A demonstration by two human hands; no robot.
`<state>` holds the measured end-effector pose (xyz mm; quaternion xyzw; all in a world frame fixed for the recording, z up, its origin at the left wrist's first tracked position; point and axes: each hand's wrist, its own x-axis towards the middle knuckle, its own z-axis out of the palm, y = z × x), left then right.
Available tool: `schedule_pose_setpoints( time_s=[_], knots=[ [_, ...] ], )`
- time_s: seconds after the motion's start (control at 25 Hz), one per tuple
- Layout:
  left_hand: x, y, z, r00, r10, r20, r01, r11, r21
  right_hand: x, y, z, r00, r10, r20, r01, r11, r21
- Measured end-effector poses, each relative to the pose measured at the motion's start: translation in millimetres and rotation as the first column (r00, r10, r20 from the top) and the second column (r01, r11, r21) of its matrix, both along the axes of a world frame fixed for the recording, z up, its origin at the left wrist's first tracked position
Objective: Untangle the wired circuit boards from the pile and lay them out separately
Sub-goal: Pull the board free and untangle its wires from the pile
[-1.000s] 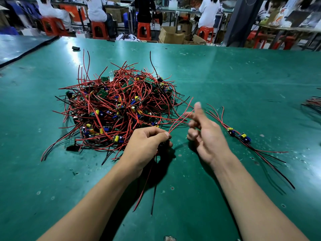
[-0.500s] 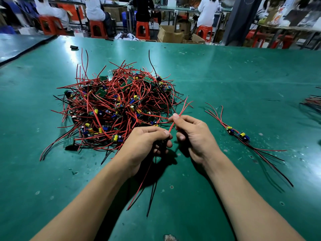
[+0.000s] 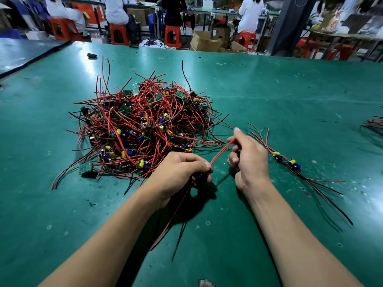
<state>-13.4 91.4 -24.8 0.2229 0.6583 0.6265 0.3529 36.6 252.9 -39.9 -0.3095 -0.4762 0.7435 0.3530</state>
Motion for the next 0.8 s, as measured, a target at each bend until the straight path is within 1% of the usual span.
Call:
schedule_pose_setpoints(
  time_s=[0.08,0.16,0.2,0.28,0.36,0.4,0.48,0.56,0.64,0.72,0.8],
  knots=[
    [-1,-2,0,1.000,-0.013,0.009,0.013,1.000,-0.002,1,2,1,0.999,-0.032,-0.007,0.031,0.998,-0.054],
    [-1,-1,1,0.999,0.051,0.009,-0.051,0.999,0.008,4,2,2,1.000,0.005,0.010,-0.004,1.000,-0.031],
    [0,1,2,0.995,0.097,0.035,-0.098,0.995,0.026,5,1,3,0.999,0.037,0.039,-0.037,0.999,-0.001],
    [0,4,5,0.973,0.161,0.163,-0.175,0.981,0.078,9,-1,3,0.986,0.131,0.104,-0.139,0.988,0.068],
    [0,5,7,0.943,0.161,0.291,-0.202,0.973,0.115,12,-5,3,0.955,0.249,0.161,-0.273,0.951,0.147],
    [-1,5,7,0.934,0.154,0.323,-0.204,0.971,0.127,13,-7,4,0.940,0.288,0.180,-0.319,0.932,0.172],
    [-2,6,7,0.926,0.145,0.349,-0.205,0.968,0.142,15,-11,7,0.928,0.320,0.191,-0.355,0.915,0.192],
    [-1,7,5,0.925,0.122,0.359,-0.189,0.970,0.156,17,-16,8,0.921,0.329,0.208,-0.376,0.891,0.254],
    [1,7,4,0.921,0.083,0.381,-0.167,0.967,0.193,20,-21,8,0.907,0.324,0.270,-0.411,0.823,0.393],
    [2,7,4,0.917,0.038,0.398,-0.143,0.960,0.239,21,-26,6,0.898,0.268,0.347,-0.423,0.742,0.521],
    [2,7,6,0.924,0.019,0.383,-0.122,0.961,0.247,19,-27,6,0.919,0.194,0.344,-0.372,0.719,0.587]
  ],
)
